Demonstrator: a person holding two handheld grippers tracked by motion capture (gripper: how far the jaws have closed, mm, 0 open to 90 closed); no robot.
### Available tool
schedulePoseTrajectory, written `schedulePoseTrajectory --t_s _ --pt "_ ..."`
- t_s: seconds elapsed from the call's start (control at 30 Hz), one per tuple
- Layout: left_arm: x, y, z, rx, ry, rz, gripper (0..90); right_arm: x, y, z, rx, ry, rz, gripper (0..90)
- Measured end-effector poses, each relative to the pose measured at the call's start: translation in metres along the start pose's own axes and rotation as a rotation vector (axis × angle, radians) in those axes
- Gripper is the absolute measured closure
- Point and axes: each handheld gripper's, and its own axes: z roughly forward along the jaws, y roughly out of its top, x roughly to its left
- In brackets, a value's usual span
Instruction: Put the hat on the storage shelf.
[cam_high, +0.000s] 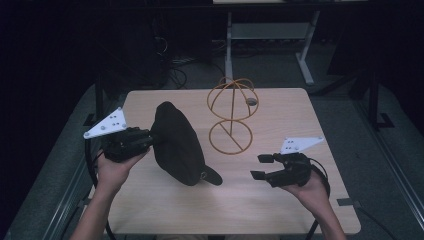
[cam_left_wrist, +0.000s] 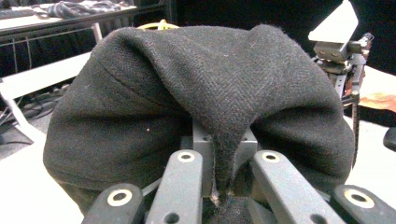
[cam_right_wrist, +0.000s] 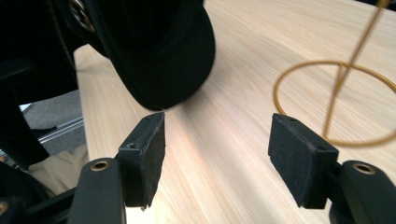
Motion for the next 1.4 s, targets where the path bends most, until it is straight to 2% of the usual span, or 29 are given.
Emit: schedulePoseTrajectory --t_s 0.07,0.17,0.2,0.3,0.4,0.47,0.53,0.7,0.83,1.07,1.33,1.4 --pt "0.001 0.003 0.0 0.014 0.006 0.007 84.5 -0.002 -0.003 -0.001 0.0 -0.01 0.007 35.8" --pt "0.005 0.009 0.0 0.04 0.014 0.016 84.5 -0.007 -0.016 -0.007 0.008 -0.064 0.016 35.2" --pt "0.005 0.009 0.0 0.04 0.014 0.016 84.5 -0.007 -0.016 -0.007 0.008 -0.064 0.016 35.2" --pt "0.009 0.017 -0.001 0.062 0.023 0.022 84.5 -0.013 -0.029 -0.011 0.015 -0.093 0.045 35.0" --pt "0.012 0.024 -0.001 0.069 0.028 0.024 84.5 -0.019 -0.038 -0.013 0.027 -0.118 0.061 34.5" --pt "0.013 0.026 -0.001 0.069 0.028 0.026 84.5 -0.02 -0.04 -0.014 0.028 -0.118 0.068 34.6" --pt "0.015 0.03 -0.001 0.072 0.029 0.024 84.5 -0.024 -0.045 -0.018 0.024 -0.142 0.082 34.5" --pt "0.024 0.039 0.0 0.071 0.028 0.008 84.5 -0.03 -0.051 -0.021 0.022 -0.159 0.094 33.5" --pt "0.03 0.048 0.0 0.07 0.032 0.009 84.5 -0.033 -0.055 -0.022 0.036 -0.176 0.095 33.0" --pt "0.037 0.063 0.005 0.066 0.032 0.011 84.6 -0.037 -0.06 -0.027 0.023 -0.189 0.101 32.5" --pt "0.046 0.083 0.02 0.055 0.016 0.01 84.5 -0.044 -0.066 -0.033 0.001 -0.208 0.129 31.5" --pt "0.048 0.092 0.027 0.06 0.012 0.02 84.6 -0.047 -0.067 -0.034 -0.006 -0.211 0.138 30.8"
